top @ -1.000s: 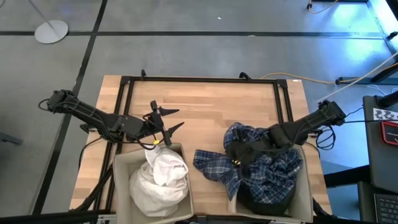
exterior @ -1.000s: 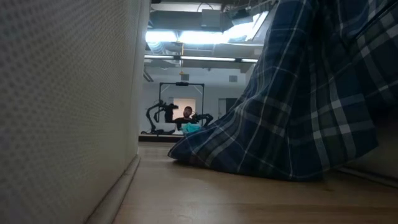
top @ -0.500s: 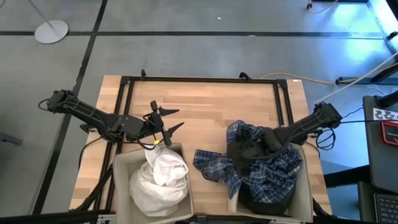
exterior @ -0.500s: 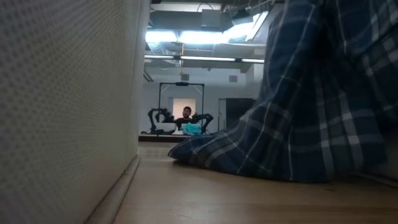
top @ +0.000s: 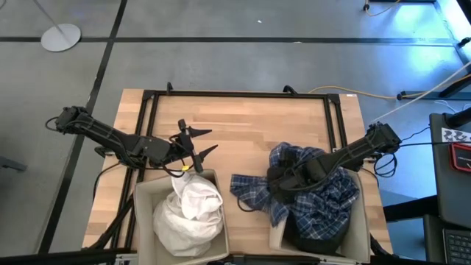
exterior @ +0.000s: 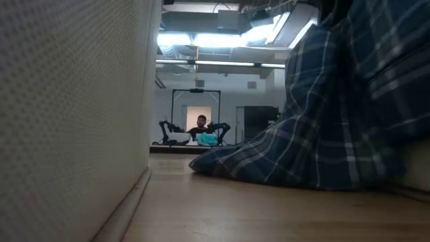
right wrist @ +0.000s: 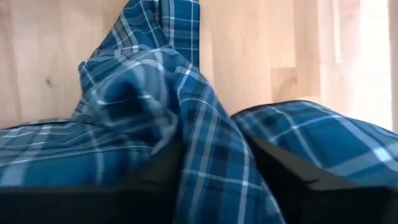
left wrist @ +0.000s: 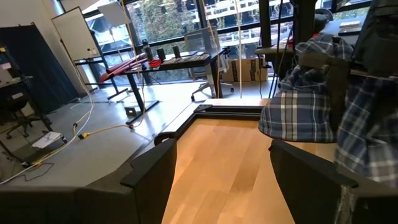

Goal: Sort clothes
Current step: Put the blue checkered shirt into the right laundry organizer

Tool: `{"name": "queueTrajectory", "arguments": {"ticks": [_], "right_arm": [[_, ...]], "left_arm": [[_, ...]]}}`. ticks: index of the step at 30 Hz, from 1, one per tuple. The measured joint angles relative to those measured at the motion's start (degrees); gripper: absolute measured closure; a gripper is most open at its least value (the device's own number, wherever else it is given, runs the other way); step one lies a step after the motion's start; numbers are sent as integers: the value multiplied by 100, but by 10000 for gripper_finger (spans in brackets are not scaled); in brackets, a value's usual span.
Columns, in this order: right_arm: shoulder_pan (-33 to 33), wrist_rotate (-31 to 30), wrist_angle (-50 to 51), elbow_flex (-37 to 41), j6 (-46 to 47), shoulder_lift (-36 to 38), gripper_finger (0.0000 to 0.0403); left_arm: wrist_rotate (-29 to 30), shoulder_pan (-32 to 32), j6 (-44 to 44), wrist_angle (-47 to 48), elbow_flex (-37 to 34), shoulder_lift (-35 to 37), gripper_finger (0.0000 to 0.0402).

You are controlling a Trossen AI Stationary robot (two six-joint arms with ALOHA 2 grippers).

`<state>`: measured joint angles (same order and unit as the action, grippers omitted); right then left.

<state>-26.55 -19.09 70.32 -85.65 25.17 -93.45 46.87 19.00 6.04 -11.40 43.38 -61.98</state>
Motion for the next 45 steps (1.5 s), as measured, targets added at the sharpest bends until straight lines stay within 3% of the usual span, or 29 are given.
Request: {"name": "queueTrajectory", "arguments": {"ticks": [7,14,22,28,37,41,45], "right_arm": [[-7,-60,803,-561,81,75,385],[-252,-781,1706,-2060,357,98,366],[-871,-946,1980,-3091,1077,328,393],[-1760,-1009,1992,-3090,1931,618,389],[-3318,-1674,1965,-2867,3733,1209,392],[-3758,-1479,1953,-1966,4904,1529,397],[-3951,-796,1967,-527,6229,1924,392]], "left_arm": [[0,0,37,2,-1,0,150],[0,0,52,2,0,0,150],[0,0,70,13,0,0,150],[-1,0,66,31,-2,0,150],[-1,0,62,32,-2,0,150],[0,0,61,31,-2,0,150],[0,0,61,28,-2,0,150]]}}
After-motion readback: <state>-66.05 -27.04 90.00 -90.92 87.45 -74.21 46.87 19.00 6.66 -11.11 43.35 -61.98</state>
